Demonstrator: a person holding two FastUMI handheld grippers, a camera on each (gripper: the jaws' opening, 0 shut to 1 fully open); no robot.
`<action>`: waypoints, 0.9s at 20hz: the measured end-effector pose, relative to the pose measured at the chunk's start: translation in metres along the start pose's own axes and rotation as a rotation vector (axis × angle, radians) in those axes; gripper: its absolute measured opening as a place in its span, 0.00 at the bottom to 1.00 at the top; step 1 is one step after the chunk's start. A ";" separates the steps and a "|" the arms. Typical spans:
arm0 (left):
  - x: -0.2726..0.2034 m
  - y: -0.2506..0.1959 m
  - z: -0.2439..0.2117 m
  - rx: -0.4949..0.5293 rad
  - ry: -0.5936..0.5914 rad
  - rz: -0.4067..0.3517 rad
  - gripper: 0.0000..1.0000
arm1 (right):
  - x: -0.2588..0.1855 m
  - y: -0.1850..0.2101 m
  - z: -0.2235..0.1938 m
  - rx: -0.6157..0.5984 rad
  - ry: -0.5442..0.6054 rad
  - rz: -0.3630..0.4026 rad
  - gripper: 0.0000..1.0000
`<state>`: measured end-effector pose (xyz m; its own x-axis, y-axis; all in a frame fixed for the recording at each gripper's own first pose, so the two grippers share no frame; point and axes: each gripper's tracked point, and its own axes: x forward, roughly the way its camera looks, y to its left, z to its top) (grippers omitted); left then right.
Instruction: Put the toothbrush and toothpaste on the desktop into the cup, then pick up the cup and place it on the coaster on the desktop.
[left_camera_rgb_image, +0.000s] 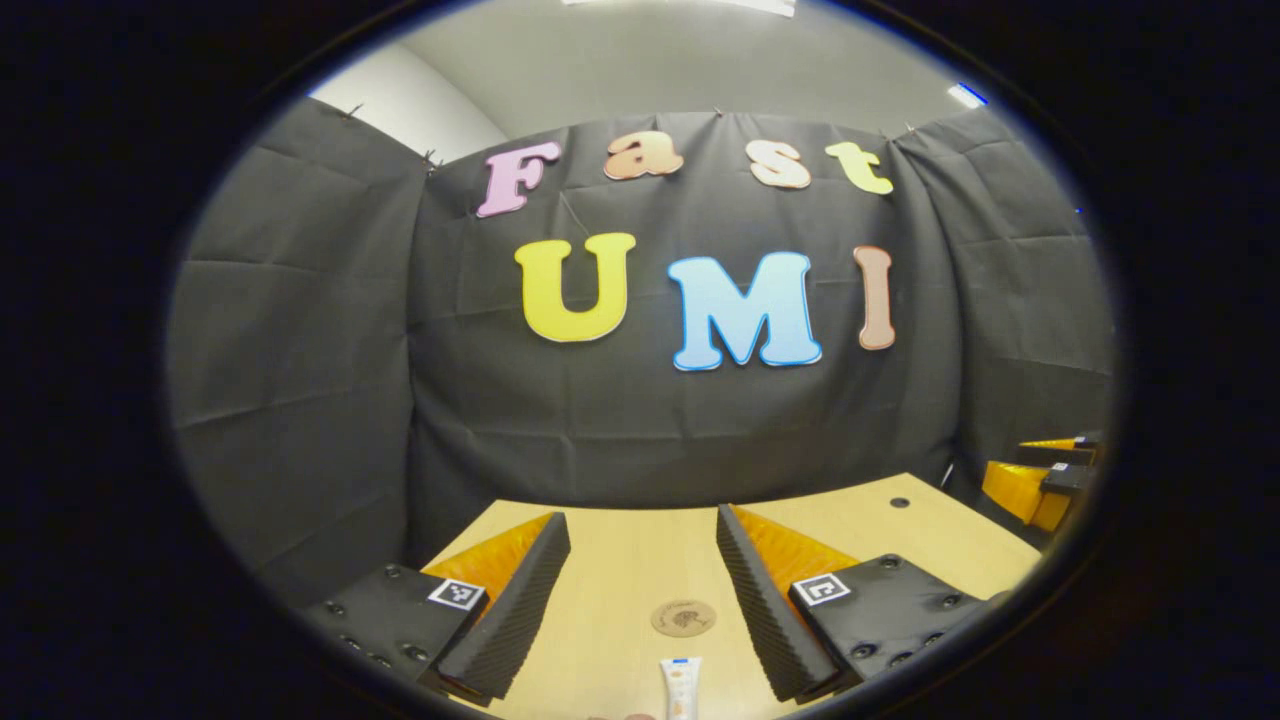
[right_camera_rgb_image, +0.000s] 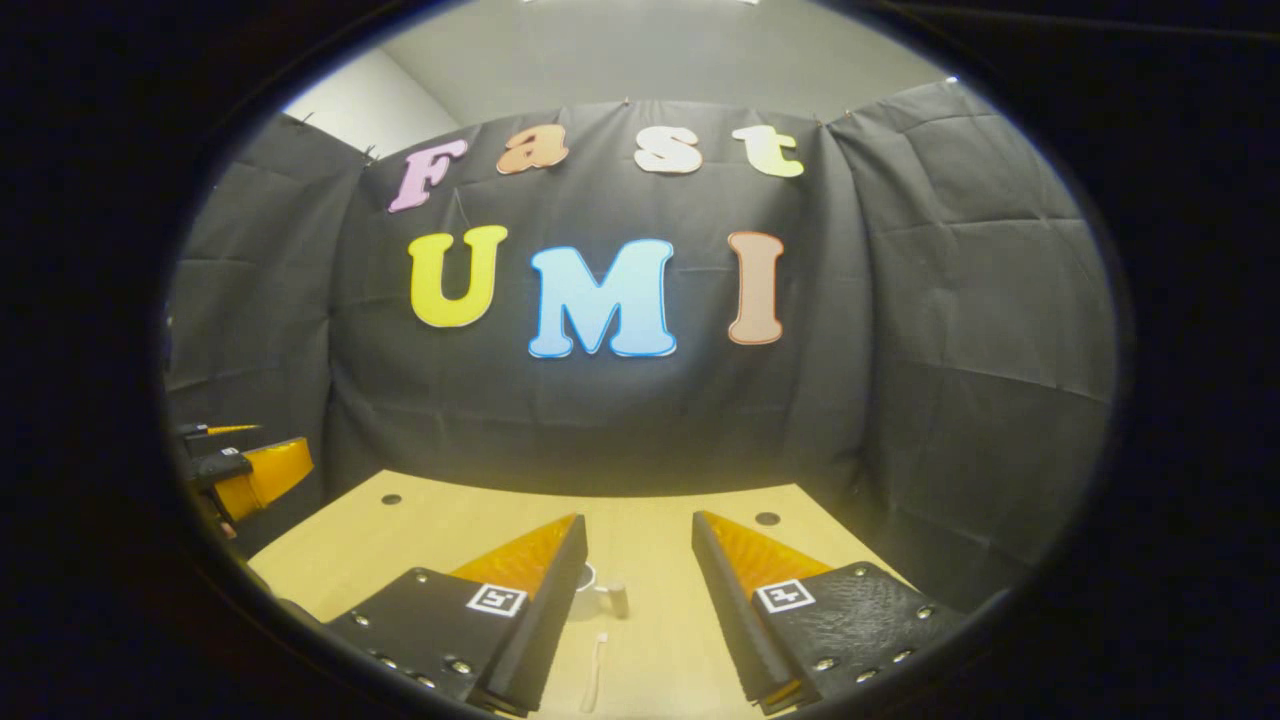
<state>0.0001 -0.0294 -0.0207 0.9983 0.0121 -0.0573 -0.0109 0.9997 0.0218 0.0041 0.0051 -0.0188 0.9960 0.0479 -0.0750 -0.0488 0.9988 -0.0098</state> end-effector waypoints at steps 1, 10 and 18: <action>0.002 -0.004 -0.013 0.012 0.032 -0.007 0.96 | 0.001 -0.001 -0.011 -0.002 0.027 -0.002 0.69; 0.022 -0.022 -0.157 -0.016 0.360 -0.082 0.96 | 0.021 0.027 -0.141 -0.017 0.381 0.118 0.69; 0.023 -0.019 -0.261 -0.038 0.626 -0.105 0.97 | 0.033 0.047 -0.223 -0.024 0.626 0.182 0.69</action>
<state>0.0084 -0.0428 -0.2827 0.7713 -0.0877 -0.6304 0.0722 0.9961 -0.0503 0.0183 0.0503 -0.2442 0.7401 0.1923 -0.6444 -0.2214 0.9745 0.0364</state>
